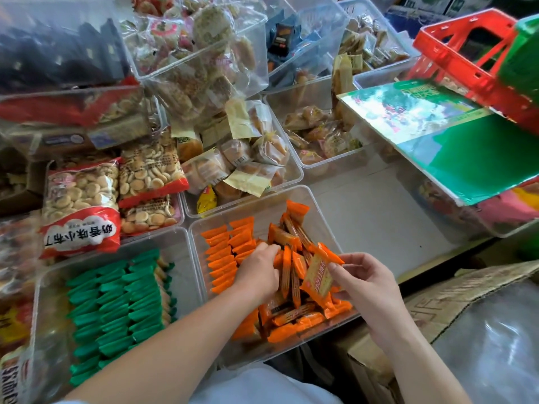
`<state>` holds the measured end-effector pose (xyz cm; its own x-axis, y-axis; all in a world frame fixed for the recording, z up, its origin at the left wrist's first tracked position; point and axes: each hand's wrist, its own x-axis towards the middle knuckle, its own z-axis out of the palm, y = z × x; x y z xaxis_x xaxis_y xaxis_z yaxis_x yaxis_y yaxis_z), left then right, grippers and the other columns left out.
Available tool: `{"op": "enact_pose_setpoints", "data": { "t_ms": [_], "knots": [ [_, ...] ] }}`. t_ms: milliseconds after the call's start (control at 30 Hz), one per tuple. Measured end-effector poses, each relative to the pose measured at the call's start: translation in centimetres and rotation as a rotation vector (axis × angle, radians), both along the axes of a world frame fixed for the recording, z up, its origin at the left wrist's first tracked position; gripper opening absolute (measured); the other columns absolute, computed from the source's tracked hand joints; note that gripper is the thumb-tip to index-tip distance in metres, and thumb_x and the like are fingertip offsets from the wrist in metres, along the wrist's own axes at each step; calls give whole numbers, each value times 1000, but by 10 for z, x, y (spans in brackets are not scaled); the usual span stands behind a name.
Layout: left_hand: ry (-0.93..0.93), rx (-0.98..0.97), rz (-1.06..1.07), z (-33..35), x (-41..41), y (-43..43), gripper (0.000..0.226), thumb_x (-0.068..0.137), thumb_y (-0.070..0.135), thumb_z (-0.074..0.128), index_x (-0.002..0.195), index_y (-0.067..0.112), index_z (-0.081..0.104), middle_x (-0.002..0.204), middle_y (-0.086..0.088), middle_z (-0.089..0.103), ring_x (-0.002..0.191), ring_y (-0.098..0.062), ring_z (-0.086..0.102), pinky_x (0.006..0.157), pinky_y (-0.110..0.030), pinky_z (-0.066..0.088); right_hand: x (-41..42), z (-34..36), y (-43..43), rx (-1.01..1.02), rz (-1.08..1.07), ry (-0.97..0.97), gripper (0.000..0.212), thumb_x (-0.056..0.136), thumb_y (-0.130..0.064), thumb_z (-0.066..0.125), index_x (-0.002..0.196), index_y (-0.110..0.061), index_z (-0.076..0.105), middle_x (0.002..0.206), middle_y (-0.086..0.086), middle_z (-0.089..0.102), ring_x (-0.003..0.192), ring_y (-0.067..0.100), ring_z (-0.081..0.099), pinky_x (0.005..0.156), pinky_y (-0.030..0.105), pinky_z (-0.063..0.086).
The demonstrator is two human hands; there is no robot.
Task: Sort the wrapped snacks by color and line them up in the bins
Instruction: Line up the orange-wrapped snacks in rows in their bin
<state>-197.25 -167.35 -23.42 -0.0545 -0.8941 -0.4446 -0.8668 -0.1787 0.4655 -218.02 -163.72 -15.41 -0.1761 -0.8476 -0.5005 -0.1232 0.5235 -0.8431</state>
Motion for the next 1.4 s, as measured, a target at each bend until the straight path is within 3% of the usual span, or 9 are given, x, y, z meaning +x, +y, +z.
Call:
{"op": "enact_pose_setpoints", "data": {
  "t_ms": [233, 300, 467, 567, 667, 833, 967, 1167, 1400],
  "knots": [
    [-115, 110, -63, 9, -5, 1, 24, 96, 34, 65, 117, 23, 72, 122, -1, 57, 111, -28, 62, 93, -41, 56, 4, 4, -1, -24, 26, 27, 14, 91, -27, 80, 102, -23, 72, 90, 2, 78, 86, 21, 76, 74, 40, 66],
    [-24, 85, -37, 15, 2, 9, 15, 93, 35, 65, 104, 29, 74, 111, 5, 63, 106, -21, 63, 90, -40, 57, 7, 5, -2, -36, 42, 40, 14, 91, -28, 80, 102, -23, 72, 90, 2, 78, 86, 20, 76, 73, 40, 66],
    [305, -38, 200, 47, 34, 30, 7, 96, 34, 68, 98, 32, 74, 95, 16, 73, 92, -3, 66, 82, -31, 57, 12, 12, -2, -66, 75, 76, 13, 91, -29, 79, 99, -25, 71, 92, 4, 76, 85, 23, 75, 74, 43, 66],
    [440, -78, 361, 69, 51, 41, 5, 97, 29, 71, 99, 32, 75, 94, 15, 76, 89, 1, 69, 76, -17, 51, 14, 16, 2, -60, 93, 92, 12, 91, -31, 80, 98, -27, 71, 91, 2, 76, 86, 22, 75, 76, 42, 66],
    [680, -53, 547, 88, 57, 52, 7, 98, 20, 72, 98, 23, 78, 92, 7, 79, 83, -3, 72, 68, -14, 52, 18, 21, 6, -53, 86, 71, 12, 92, -30, 79, 101, -26, 71, 94, 3, 76, 85, 19, 76, 74, 42, 66],
    [960, 83, 769, 104, 62, 69, 22, 97, 20, 72, 119, 21, 70, 105, -9, 78, 81, -14, 72, 67, -31, 57, 27, 35, 12, -56, 77, 11, 13, 95, -27, 75, 108, -27, 71, 94, 0, 76, 85, 15, 76, 61, 23, 61],
    [1143, 172, 814, 107, 61, 88, 39, 91, 6, 75, 126, 19, 64, 111, -17, 75, 84, -25, 74, 77, -40, 63, 30, 43, 17, -41, 90, -14, 9, 97, -21, 73, 104, -25, 73, 91, 0, 78, 81, 13, 77, 64, 22, 61],
    [1022, 26, 767, 110, 64, 100, 51, 74, 14, 90, 118, 17, 64, 108, -14, 77, 95, -28, 76, 74, -39, 61, 33, 57, 19, -11, 116, -92, 12, 100, -17, 67, 111, -18, 73, 94, 4, 80, 89, 20, 79, 80, 38, 64],
    [1138, 49, 679, 121, 61, 102, 37, 86, 2, 80, 119, 11, 66, 107, -12, 78, 103, -29, 76, 85, -44, 63, 40, 59, 21, 25, 64, -200, 15, 98, -7, 67, 113, -10, 69, 102, 11, 79, 96, 24, 78, 89, 43, 62]
  ]
}}
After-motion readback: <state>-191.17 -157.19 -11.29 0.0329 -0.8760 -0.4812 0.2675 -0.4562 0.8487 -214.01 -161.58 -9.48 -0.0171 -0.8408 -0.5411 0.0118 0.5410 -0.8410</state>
